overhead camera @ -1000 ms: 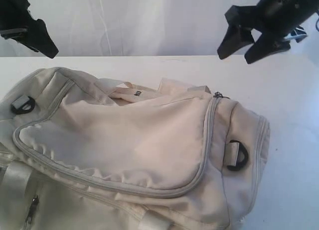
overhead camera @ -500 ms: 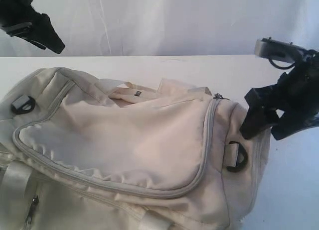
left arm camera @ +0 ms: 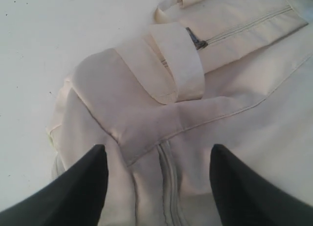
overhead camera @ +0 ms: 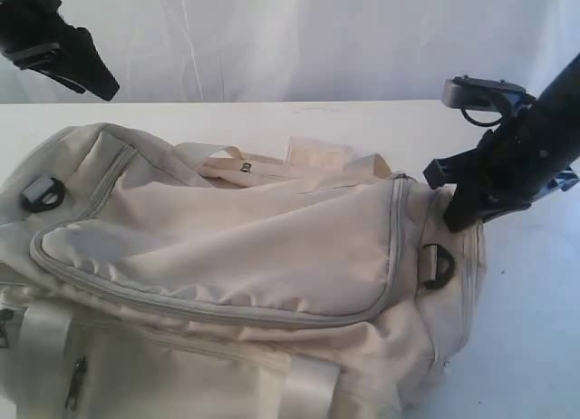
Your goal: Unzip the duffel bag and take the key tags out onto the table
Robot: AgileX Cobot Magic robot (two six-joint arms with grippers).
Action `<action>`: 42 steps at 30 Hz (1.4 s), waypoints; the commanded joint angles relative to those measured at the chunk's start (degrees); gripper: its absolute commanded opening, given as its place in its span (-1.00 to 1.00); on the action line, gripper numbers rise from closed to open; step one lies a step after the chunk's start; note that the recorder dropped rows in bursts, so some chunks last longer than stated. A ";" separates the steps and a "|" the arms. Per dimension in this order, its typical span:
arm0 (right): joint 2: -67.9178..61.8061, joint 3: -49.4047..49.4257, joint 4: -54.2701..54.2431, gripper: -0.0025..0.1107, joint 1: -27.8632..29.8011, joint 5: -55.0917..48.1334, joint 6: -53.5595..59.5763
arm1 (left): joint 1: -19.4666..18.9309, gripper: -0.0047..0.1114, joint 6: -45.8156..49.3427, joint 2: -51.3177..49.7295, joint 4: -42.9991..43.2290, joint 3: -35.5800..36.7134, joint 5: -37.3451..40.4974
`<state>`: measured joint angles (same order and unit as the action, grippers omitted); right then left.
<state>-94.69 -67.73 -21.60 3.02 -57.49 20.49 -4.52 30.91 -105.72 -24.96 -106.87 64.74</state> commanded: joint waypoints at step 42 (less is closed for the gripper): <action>1.04 -14.83 0.87 0.12 0.48 -4.62 -2.55 | 22.63 -0.26 -0.96 -36.91 -32.92 -27.89 -6.06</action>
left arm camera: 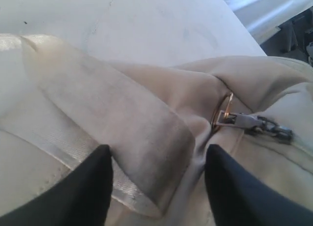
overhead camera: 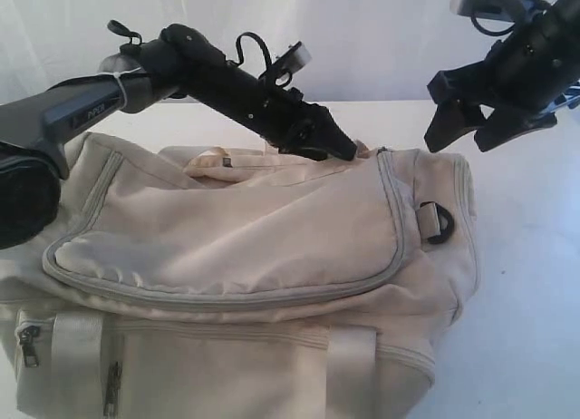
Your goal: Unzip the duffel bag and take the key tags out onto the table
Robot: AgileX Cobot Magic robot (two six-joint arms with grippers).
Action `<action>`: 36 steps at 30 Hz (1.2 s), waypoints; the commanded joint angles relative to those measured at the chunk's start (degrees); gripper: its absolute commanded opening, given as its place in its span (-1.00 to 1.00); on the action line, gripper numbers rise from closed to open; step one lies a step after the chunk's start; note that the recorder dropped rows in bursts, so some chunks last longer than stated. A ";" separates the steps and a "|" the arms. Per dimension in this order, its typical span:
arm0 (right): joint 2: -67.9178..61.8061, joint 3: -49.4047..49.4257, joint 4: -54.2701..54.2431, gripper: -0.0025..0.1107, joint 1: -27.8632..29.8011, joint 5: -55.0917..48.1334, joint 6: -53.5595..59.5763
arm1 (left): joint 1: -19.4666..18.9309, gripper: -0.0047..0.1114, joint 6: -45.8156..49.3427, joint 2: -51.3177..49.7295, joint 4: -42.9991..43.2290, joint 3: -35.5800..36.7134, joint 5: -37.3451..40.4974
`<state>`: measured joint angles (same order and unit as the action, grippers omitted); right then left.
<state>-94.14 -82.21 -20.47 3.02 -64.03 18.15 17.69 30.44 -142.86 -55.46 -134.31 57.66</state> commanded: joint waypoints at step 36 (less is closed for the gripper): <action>-13.20 -0.69 -32.61 -0.30 0.50 11.96 10.26 | -1.82 -0.92 2.99 7.94 -3.63 -0.45 4.87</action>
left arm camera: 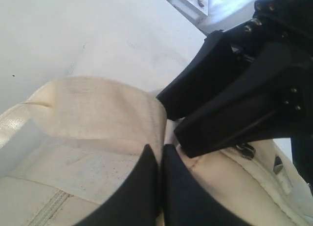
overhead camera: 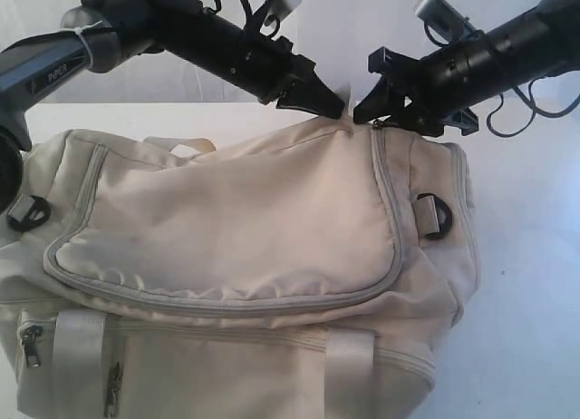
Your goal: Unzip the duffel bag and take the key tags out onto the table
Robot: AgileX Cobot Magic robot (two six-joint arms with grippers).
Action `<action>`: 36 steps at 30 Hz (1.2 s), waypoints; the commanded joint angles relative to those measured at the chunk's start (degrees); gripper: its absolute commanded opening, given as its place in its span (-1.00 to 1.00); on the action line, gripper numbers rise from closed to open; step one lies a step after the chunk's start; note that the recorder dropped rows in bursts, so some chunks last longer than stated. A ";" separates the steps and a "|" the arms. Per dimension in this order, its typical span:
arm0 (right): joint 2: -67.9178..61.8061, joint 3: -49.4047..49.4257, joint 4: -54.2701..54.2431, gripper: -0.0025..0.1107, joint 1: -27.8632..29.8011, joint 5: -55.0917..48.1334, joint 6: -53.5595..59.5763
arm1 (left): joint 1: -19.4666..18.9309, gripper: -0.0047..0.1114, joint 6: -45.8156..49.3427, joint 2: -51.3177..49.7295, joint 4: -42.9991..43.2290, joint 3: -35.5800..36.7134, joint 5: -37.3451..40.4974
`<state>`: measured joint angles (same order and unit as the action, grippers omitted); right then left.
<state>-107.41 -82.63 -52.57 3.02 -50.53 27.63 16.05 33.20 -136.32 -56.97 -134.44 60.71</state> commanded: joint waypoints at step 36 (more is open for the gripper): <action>1.81 -1.27 12.51 -0.12 2.52 -1.72 8.57 | -0.17 -0.92 0.22 1.39 -2.11 -0.32 1.83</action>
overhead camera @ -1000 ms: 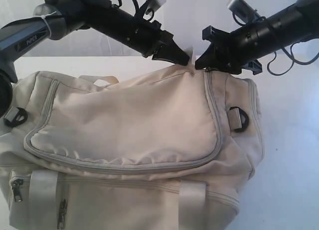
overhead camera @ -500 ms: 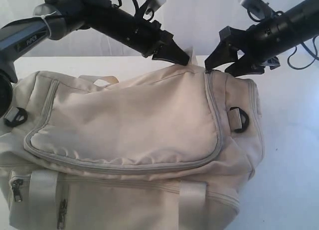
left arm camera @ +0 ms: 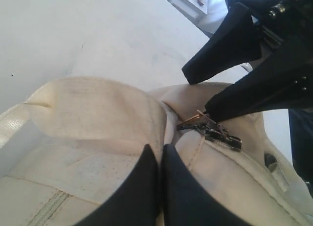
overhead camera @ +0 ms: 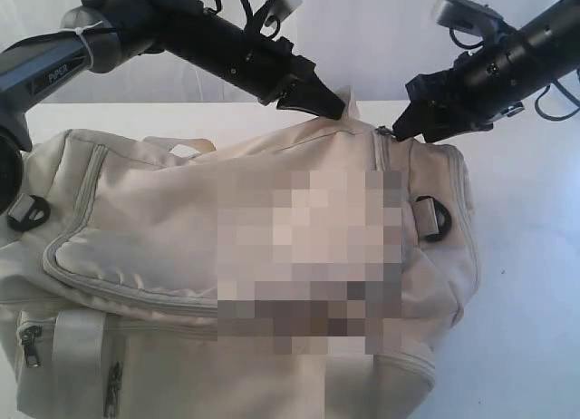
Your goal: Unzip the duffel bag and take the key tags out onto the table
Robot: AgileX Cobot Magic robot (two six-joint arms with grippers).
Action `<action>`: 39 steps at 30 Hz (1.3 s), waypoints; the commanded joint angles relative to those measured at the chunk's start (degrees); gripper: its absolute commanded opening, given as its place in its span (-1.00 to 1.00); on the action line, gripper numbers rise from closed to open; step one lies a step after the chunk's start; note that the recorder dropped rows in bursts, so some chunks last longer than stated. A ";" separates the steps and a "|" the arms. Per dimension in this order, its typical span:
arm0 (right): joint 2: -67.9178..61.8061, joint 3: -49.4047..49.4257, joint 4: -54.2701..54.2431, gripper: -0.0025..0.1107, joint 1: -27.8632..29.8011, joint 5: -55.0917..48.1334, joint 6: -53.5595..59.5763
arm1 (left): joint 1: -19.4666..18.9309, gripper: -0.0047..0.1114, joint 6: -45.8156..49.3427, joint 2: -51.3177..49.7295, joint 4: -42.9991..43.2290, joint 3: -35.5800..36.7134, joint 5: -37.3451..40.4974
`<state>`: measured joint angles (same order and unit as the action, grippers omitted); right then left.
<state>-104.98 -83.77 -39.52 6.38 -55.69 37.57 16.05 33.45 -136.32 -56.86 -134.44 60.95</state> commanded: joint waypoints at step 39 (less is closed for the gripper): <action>-5.94 -0.20 -21.24 -0.96 1.75 -6.85 -12.38 | -0.17 -0.92 -0.03 1.39 -2.22 -0.32 1.50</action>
<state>-111.74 -83.89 -61.27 7.60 -61.81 25.45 16.05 33.45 -136.22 -56.86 -134.44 61.78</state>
